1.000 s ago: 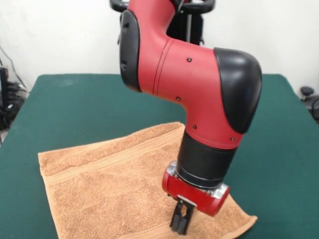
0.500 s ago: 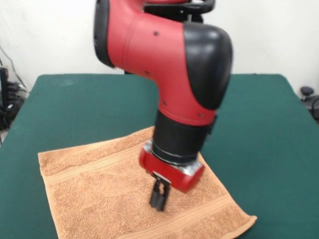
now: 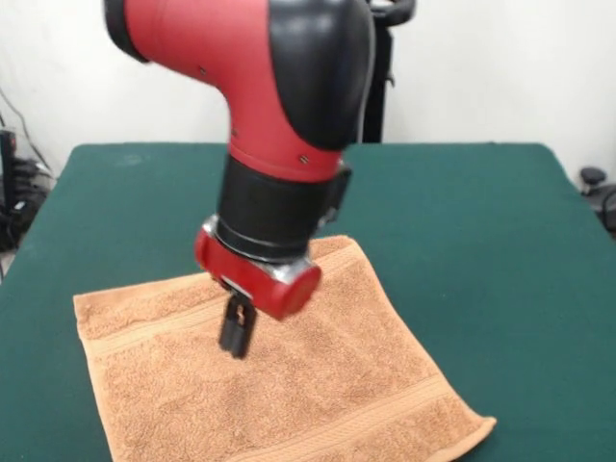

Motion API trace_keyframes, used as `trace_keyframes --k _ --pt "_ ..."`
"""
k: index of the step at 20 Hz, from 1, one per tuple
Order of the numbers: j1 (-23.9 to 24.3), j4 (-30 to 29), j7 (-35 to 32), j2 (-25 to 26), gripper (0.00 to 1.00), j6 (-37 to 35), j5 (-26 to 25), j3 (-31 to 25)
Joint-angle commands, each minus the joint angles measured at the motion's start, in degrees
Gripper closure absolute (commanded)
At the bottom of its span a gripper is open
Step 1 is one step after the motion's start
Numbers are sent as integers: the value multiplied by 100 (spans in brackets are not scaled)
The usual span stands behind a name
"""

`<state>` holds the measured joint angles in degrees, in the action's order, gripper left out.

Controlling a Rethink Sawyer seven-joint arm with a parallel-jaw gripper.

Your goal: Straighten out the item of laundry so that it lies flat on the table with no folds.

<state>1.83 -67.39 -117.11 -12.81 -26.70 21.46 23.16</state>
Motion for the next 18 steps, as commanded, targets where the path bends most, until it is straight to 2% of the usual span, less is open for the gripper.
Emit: trace_keyframes --k 1,4,8,11,18 --pt "72 -1063 245 -636 100 -786 -412 -915" --pt "159 -1277 373 -929 100 -887 -581 -995" --pt "230 -1168 387 -906 100 -891 -796 -1013" --pt "406 -1284 460 -978 100 -782 -903 -1226" --pt "591 -2001 165 -1287 100 -228 -1111 -1500"
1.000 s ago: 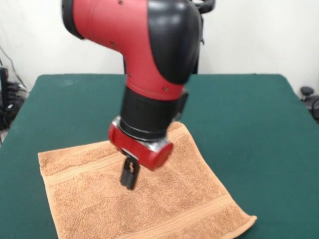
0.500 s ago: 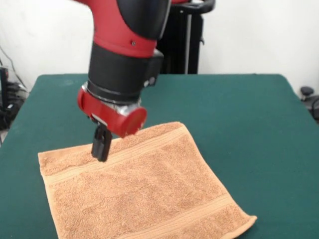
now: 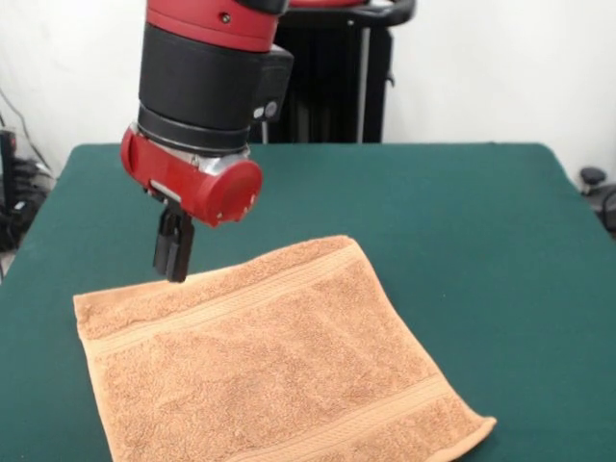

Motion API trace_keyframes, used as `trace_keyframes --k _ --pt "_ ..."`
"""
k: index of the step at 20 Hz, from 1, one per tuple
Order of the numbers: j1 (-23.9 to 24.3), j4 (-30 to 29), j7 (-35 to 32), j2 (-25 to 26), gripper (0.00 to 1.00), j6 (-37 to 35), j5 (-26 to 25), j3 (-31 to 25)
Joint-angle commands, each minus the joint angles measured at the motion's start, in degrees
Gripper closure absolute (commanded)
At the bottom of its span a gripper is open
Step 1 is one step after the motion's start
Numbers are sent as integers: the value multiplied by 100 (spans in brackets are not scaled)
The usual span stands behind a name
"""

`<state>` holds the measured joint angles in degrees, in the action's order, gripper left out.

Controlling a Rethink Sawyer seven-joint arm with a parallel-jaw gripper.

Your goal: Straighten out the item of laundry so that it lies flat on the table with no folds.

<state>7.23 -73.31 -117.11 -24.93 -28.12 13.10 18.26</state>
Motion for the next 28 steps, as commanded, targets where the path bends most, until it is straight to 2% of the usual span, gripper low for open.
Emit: trace_keyframes --k 1,7,17,28 --pt "62 -1490 112 -91 100 10 -304 -1034" --pt "173 -1780 -129 -111 100 417 -468 -1231" --pt "433 -2079 -157 -126 100 709 -752 -1603" --pt "281 -2277 -602 -49 100 1084 -718 -1771"
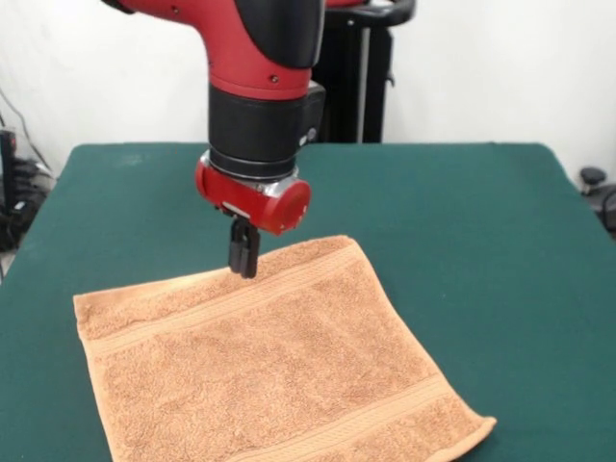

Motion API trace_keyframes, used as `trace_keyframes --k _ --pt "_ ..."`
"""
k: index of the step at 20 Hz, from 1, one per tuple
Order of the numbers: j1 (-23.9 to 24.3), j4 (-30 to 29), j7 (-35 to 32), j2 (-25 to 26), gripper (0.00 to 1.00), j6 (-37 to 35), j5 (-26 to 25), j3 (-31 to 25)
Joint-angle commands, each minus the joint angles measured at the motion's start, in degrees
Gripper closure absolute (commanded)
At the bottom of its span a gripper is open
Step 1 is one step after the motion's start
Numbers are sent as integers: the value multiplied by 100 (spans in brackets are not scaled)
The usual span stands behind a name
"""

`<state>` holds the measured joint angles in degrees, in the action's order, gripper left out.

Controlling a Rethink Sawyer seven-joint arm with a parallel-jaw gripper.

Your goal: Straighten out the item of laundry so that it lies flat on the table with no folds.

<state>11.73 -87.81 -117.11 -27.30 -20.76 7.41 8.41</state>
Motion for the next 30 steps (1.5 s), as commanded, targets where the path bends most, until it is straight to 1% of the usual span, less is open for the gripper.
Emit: trace_keyframes --k 1,6,11,14,16,20,24,27,30 --pt "-173 -843 -614 183 100 385 -152 -782" --pt "-95 -847 -740 205 100 432 -57 -756" --pt "75 -1015 -613 -96 100 131 -20 -788" --pt "14 -1040 -649 -189 100 65 -51 -617" --pt "118 -1061 -566 -175 100 112 -66 -731" --pt "169 -1096 -541 -101 100 287 -111 -830" --pt "196 -1326 -466 -16 100 601 -316 -904" --pt "35 -1423 -445 113 100 800 -510 -816" --pt "-75 -1499 -507 211 100 1001 -613 -847"
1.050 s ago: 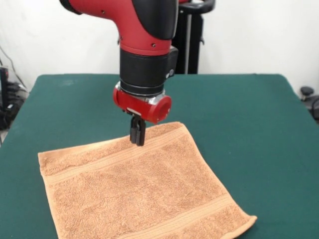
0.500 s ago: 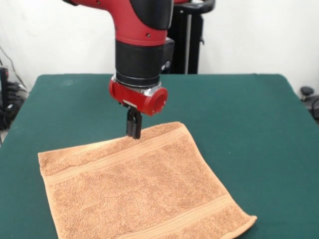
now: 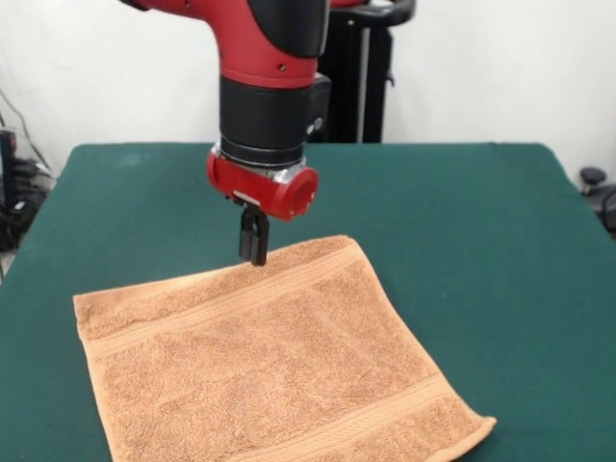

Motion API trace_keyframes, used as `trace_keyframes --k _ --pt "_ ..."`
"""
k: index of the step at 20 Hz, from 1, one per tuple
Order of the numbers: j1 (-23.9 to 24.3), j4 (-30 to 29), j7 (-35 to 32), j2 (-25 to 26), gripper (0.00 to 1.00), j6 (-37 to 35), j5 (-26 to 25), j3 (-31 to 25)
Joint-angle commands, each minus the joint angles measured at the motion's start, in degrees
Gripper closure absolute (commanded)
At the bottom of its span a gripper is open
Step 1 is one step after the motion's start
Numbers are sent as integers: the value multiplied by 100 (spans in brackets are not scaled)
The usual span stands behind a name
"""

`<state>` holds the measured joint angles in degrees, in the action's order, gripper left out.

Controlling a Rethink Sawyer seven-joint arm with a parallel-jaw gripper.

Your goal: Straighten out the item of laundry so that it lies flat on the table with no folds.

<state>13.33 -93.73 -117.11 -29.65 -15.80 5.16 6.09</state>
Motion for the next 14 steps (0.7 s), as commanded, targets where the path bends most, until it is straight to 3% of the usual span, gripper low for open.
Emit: trace_keyframes --k 1,14 --pt "-276 -915 -531 470 100 546 -430 -616" --pt "-546 -1158 -728 572 100 889 -618 -710"
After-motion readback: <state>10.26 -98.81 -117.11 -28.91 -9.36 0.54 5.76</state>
